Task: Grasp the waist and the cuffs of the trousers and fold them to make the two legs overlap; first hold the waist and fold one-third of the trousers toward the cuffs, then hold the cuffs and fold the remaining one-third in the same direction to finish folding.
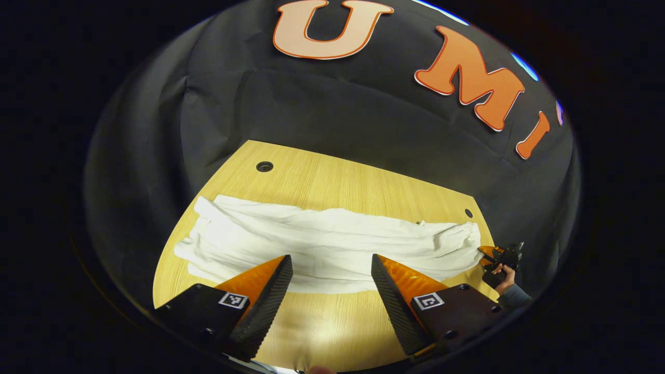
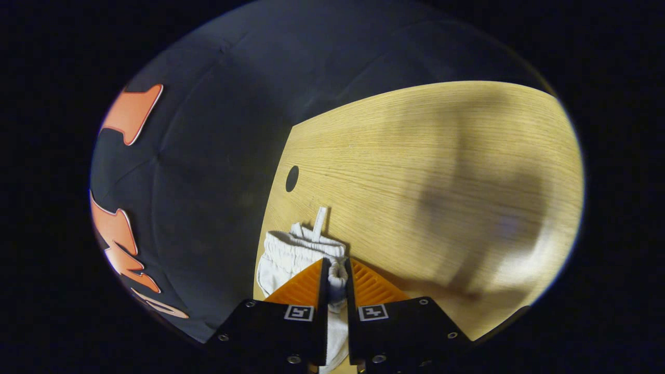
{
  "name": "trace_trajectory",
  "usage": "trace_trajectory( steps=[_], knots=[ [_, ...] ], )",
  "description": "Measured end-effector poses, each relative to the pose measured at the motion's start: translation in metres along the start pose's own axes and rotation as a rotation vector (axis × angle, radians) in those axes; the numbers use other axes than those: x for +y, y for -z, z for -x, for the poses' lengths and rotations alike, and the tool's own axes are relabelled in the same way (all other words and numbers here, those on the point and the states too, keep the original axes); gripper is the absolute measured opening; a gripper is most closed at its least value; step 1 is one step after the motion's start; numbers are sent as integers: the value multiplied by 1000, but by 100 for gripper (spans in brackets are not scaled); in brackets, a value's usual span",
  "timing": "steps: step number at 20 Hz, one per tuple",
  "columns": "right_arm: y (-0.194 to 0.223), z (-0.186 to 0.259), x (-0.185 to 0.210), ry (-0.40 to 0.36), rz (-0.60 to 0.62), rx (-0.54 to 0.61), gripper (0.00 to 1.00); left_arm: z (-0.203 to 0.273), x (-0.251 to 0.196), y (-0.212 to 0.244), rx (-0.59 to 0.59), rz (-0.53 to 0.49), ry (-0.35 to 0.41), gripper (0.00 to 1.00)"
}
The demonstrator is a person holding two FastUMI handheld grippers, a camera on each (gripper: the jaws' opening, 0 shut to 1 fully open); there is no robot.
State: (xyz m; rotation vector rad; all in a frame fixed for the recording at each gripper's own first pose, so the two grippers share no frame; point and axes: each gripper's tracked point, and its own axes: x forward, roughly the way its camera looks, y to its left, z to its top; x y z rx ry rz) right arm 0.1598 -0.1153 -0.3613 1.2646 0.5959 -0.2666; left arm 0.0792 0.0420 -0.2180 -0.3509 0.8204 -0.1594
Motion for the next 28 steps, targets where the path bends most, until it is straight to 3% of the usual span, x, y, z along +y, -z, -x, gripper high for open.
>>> trace_trajectory(
  steps=[7, 13, 21, 28],
  knots=[
    [3, 19, 51, -198, -41, -10, 12, 1, -11, 7, -4, 7, 23, 100],
    [22, 44, 96, -307, -63, 8, 12, 17, -8, 1, -61, 20, 12, 100],
    [55, 85, 140, -380, -55, -27, 12, 43, 34, 3, -121, 9, 9, 99],
    [110, 112, 179, -409, -10, -36, 12, 55, 76, 3, -126, -16, 46, 99]
  ],
)
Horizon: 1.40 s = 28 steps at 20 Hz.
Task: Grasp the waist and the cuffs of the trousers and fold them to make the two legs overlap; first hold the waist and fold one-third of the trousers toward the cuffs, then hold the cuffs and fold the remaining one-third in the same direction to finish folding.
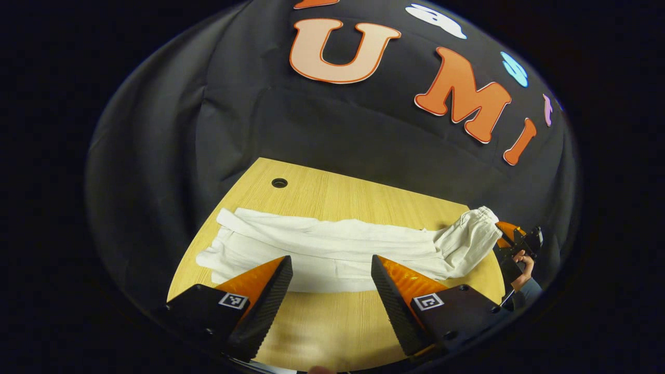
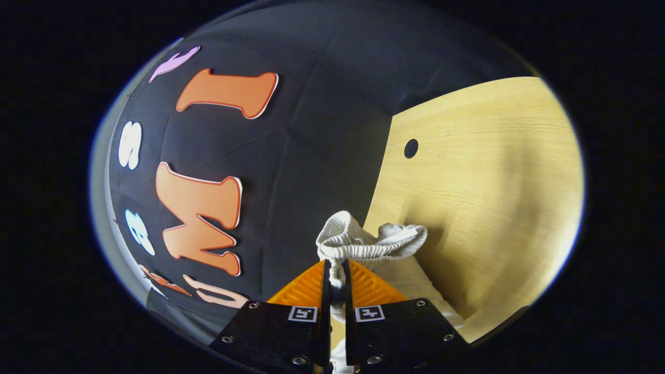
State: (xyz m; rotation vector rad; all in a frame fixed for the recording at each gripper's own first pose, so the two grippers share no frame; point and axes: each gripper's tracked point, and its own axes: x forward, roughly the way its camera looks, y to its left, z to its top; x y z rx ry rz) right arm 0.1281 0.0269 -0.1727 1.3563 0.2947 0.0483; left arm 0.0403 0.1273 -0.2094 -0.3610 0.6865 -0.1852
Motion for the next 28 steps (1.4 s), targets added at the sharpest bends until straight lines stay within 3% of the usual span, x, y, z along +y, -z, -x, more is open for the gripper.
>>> trace_trajectory(
  steps=[16, 24, 25, 26, 28],
  knots=[
    [138, -28, 54, -13, 66, 108, 12, -10, 112, 17, 49, 106, -14, 99],
    [215, -35, 43, 61, 123, 227, 18, -28, 149, 43, 120, 266, 10, 100],
    [221, -36, 41, 67, 131, 234, 11, -31, 154, 47, 128, 296, 16, 100],
    [227, -34, 40, 66, 134, 245, 24, -33, 157, 51, 139, 326, 22, 100],
    [237, -33, 46, 55, 130, 259, 30, -36, 164, 57, 158, 391, 36, 97]
  ],
)
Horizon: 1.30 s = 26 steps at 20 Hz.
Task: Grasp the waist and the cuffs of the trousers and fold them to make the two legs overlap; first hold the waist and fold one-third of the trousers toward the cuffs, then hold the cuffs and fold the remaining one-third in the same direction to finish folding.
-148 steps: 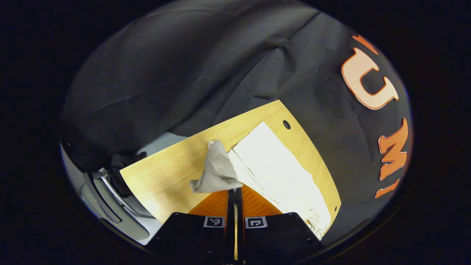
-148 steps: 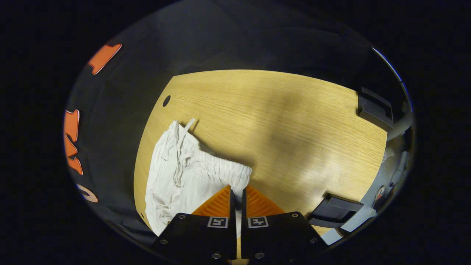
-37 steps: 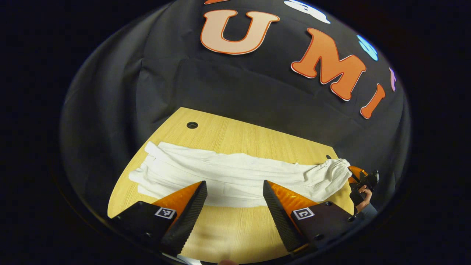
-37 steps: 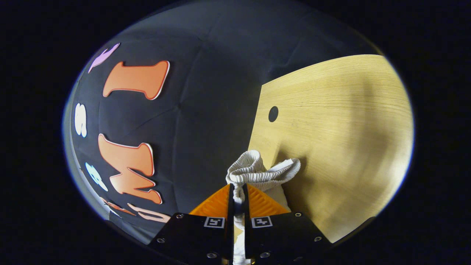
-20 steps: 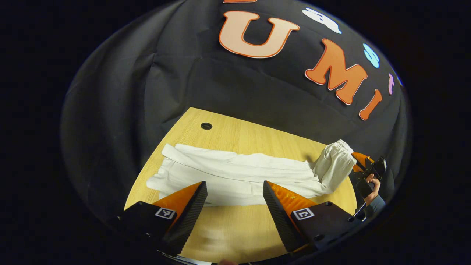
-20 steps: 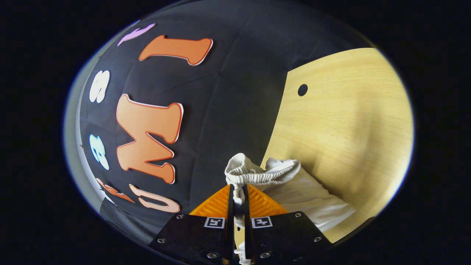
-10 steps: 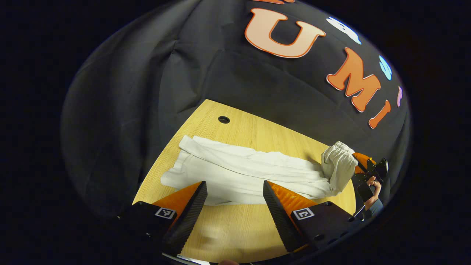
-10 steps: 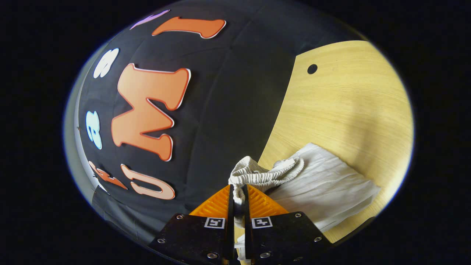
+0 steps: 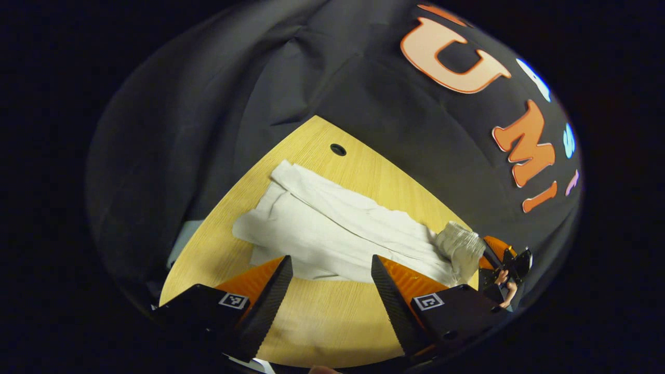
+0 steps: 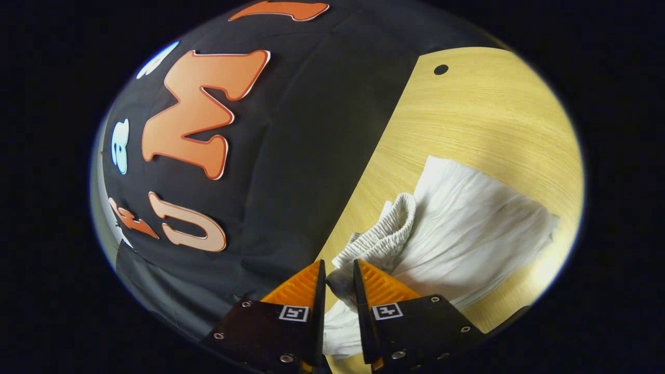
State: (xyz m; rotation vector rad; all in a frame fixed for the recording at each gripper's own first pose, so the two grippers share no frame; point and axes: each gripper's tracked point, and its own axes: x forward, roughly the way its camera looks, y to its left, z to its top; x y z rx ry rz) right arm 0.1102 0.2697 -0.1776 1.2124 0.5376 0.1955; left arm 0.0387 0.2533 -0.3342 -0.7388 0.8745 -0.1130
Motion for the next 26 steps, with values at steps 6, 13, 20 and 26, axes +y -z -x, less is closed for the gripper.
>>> trace_trajectory(
  steps=[6, 13, 20, 26],
  knots=[
    [5, 8, 6, 8, 50, -8, 41, -14, 28, 5, 43, 200, 10, 100],
    [-9, 30, 0, 45, 112, -43, 64, -24, 78, 15, 72, 420, -9, 99],
    [-17, 53, 0, 60, 147, -64, 78, -45, 95, 21, 91, 510, 8, 99],
    [-33, 81, -4, 76, 148, -102, 80, -80, 76, -5, 32, 487, 59, 93]
  ],
)
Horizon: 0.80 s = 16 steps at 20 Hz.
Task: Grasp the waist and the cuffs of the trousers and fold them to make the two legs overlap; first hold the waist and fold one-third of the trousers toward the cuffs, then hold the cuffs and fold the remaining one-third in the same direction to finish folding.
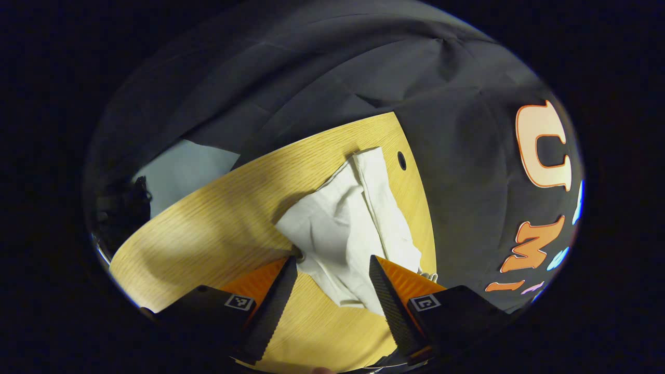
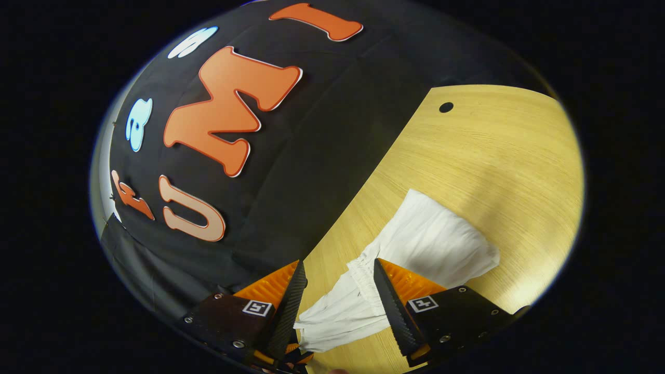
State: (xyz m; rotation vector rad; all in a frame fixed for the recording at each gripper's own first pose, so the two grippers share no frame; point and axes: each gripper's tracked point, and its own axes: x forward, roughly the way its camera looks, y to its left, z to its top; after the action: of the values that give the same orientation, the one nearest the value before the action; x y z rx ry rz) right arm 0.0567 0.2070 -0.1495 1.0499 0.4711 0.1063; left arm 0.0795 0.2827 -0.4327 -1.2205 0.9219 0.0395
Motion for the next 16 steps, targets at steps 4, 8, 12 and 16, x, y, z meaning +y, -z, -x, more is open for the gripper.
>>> trace_trajectory(
  steps=[4, 8, 12, 16],
  knots=[
    [-8, 18, -13, 26, -1, -22, 80, -24, -3, -5, -15, -10, -21, 72],
    [-13, 32, -25, 49, 15, -28, 80, -24, 2, -2, -39, -19, -65, 18],
    [-19, 47, -35, 70, 71, -42, 80, -7, -31, -9, -101, -121, -23, 11],
    [-27, 54, -45, 97, 137, -43, 89, 13, -92, -2, -139, -234, 46, 10]
  ],
)
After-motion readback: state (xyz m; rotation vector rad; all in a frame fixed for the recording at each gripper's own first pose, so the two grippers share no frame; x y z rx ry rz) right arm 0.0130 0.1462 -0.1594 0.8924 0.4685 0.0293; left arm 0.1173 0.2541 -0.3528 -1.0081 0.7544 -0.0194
